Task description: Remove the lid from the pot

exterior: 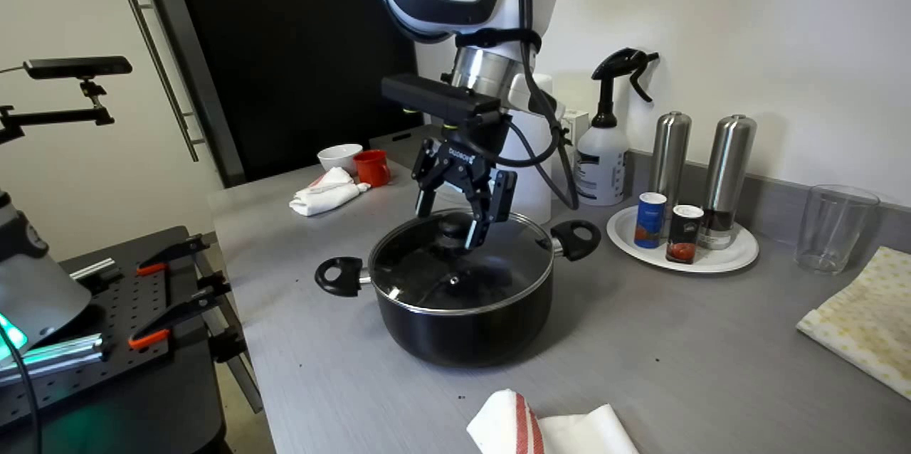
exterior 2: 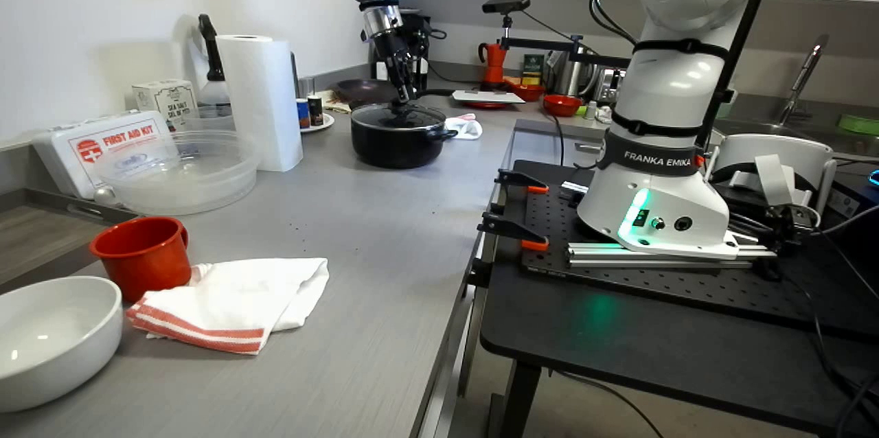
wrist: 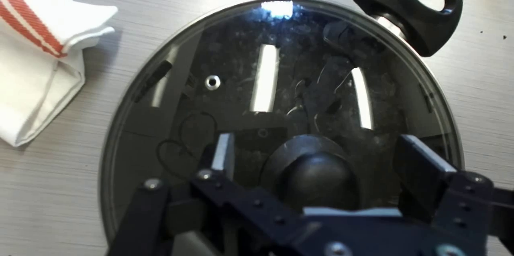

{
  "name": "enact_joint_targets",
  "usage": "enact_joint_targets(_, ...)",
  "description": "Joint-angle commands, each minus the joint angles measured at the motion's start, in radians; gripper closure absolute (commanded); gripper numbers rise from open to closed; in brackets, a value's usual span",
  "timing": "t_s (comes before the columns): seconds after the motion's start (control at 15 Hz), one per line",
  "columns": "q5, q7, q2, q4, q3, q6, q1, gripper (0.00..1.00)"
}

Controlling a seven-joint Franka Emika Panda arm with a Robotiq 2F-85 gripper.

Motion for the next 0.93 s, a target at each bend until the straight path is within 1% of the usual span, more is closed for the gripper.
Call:
enact_joint_targets(0.0, -0.016, 0.0, -0.003, -0.01, 0.011, 0.032, -0.008, 0.0)
enact_joint_targets(0.07, -0.015, 0.0, -0.003, -0.01, 0.012, 0.035, -0.008, 0.0)
enact_joint_targets(0.13, -0.014, -0.001, -0.003, -0.01, 0.012, 0.037, -0.009, 0.25)
enact_joint_targets(0.2, -0.014, -0.002, -0.003, -0.01, 0.012, 0.04, -0.009, 0.28)
enact_joint_targets(0.27, -0.014, -0.002, -0.004, -0.01, 0.012, 0.042, -0.009, 0.33)
enact_joint_targets(0.47, -0.015, -0.001, -0.005, -0.011, 0.012, 0.047, -0.009, 0.58)
enact_joint_targets(0.67, -0.015, -0.001, -0.01, -0.011, 0.013, 0.044, -0.008, 0.79)
enact_joint_targets(0.8, -0.017, 0.0, -0.01, -0.012, 0.012, 0.045, -0.008, 0.84)
enact_joint_targets(0.87, -0.017, -0.001, -0.009, -0.012, 0.012, 0.045, -0.009, 0.85)
